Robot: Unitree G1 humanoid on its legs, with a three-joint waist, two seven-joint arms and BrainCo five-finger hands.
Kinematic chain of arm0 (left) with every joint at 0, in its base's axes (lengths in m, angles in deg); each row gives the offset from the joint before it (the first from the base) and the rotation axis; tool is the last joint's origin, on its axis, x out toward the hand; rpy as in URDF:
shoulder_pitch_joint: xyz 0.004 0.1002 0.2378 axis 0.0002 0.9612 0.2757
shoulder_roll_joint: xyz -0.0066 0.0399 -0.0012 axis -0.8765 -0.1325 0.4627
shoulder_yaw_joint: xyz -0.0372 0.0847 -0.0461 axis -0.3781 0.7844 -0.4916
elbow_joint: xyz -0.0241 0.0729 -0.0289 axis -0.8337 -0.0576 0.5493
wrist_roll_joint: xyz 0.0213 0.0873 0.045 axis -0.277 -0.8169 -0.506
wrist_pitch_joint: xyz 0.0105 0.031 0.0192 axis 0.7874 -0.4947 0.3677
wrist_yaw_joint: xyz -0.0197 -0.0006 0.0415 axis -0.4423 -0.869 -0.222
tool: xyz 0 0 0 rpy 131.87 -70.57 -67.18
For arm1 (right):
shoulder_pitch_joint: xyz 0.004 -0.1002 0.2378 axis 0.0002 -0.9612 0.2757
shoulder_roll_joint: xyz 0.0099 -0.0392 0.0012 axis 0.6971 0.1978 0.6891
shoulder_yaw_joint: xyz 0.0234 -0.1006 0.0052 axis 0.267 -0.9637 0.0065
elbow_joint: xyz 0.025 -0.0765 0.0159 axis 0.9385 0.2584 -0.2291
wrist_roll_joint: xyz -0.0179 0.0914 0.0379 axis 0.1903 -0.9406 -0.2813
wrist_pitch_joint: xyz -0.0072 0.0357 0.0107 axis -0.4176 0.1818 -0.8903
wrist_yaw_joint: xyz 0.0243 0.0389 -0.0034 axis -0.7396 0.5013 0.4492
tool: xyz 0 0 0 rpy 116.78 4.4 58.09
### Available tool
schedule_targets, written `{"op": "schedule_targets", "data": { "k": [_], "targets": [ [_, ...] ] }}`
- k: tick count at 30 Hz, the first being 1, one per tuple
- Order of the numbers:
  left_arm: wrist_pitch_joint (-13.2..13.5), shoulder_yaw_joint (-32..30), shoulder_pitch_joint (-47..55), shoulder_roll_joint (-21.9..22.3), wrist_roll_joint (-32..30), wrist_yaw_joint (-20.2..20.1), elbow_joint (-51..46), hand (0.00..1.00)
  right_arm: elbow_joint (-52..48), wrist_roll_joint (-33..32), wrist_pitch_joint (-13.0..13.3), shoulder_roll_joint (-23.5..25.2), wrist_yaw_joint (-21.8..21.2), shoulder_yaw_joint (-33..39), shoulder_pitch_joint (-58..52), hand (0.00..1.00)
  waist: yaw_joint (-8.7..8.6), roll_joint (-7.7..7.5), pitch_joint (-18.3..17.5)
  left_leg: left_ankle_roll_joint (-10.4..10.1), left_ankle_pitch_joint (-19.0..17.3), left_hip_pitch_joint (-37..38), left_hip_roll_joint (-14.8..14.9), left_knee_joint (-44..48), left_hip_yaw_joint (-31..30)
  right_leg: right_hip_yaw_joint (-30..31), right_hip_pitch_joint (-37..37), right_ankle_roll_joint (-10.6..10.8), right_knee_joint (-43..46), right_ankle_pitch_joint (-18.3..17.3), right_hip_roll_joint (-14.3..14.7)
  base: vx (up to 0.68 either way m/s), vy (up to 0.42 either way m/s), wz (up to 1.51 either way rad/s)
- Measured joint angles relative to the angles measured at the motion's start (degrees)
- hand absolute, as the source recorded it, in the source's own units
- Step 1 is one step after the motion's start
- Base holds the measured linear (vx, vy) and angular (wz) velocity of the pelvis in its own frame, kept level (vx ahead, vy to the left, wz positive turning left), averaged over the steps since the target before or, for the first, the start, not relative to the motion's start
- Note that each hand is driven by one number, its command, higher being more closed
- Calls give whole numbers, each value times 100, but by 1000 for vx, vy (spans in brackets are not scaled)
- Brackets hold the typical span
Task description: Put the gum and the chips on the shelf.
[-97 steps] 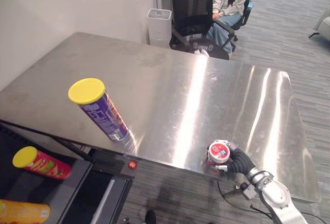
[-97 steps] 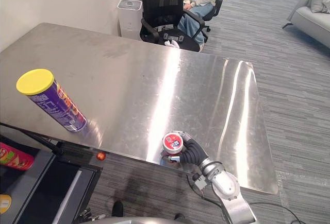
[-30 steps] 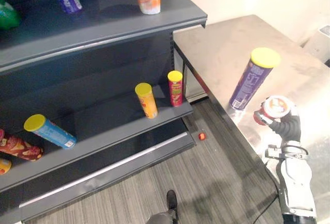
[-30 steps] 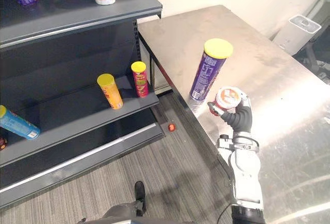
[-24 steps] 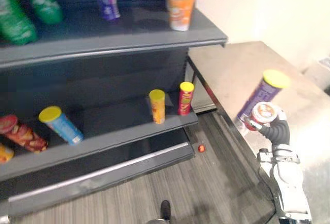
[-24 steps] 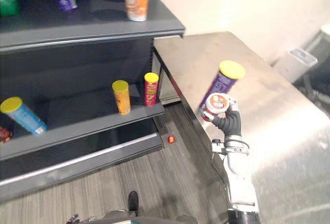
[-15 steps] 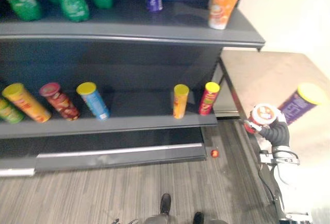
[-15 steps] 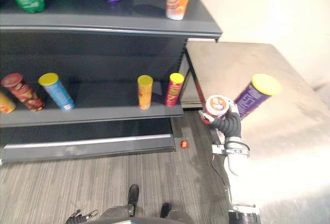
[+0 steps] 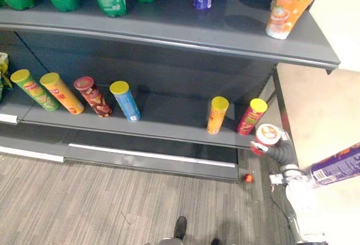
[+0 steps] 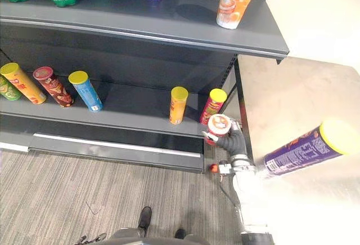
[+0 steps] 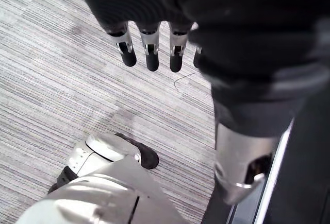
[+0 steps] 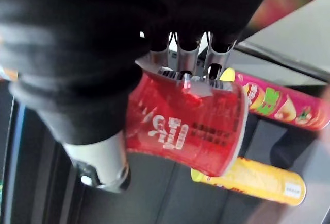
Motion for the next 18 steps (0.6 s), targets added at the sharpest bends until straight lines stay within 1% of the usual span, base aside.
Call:
{"op": "schedule_targets", "data": {
  "k": [1,3,6,7,8,9,10,11,12,14,16,18],
  "targets": [
    [-1,33,-65,12,5,-15,-12,0,20,-13,0,0,-45,-118,145,100,-8,7,-2,-88,-92,-172,-57,292,-71,-17,1,-17,-9,11,-19,-1,-7,26],
    [2,34,-120,25,17,-33,-30,0,28,-68,-2,-12,-41,-254,321,100,29,21,2,-103,-239,-363,-106,703,-78,-61,46,-20,-9,12,-26,-31,3,26],
    [0,93,-128,33,19,-12,-35,0,25,-101,-1,-63,-33,-422,736,100,48,70,-8,-101,-236,-394,-93,574,-73,-110,75,-85,-57,-26,-20,-90,-8,17],
    [-2,99,-180,47,18,-3,-16,0,25,-218,-1,-94,-26,-452,946,100,92,87,-2,-93,-199,-418,-51,390,50,-92,17,-131,-154,-2,-16,-150,-9,-2],
    [-4,106,-211,77,16,14,-7,0,26,-227,-2,-142,-12,-473,1100,100,130,127,9,-90,-76,-389,18,242,202,-76,-16,-161,-218,39,6,-149,-9,-12],
    [-4,188,-208,110,4,21,0,0,50,-229,-5,-176,15,-505,1271,100,166,200,56,-97,111,-234,55,0,259,-38,-31,-144,-201,65,16,-112,-6,-13],
    [-5,229,-193,123,4,25,2,0,68,-230,-10,-180,32,-539,1350,100,169,225,69,-107,142,-220,58,-38,291,2,-37,-139,-178,68,15,-100,17,-30],
    [-4,281,-136,139,-10,25,1,0,70,-229,-23,-180,90,-667,1479,100,242,249,51,-106,142,-209,76,-41,411,124,-89,-113,-152,86,12,-97,31,-42],
    [-5,306,-105,136,-51,26,1,0,71,-230,-25,-181,120,-782,1641,100,258,263,52,-105,141,-206,82,-42,521,213,-126,-100,-149,96,8,-113,41,-48],
    [-3,391,-85,122,-66,25,-4,0,71,-230,-47,-228,133,-889,1883,100,266,275,34,-82,147,-244,86,-44,558,295,-199,-92,-144,101,7,-63,30,-26],
    [-3,567,-87,68,-106,18,-5,0,105,-230,-71,-407,164,-958,2347,100,281,275,34,-52,167,-240,91,-44,663,391,-213,-40,-199,140,4,-37,26,-20],
    [-2,713,-99,16,-108,20,-7,0,166,-232,-79,-470,235,-997,2794,100,282,272,32,-40,176,-270,92,-44,689,439,-273,-54,-194,180,0,-16,13,-16]
  ]
}}
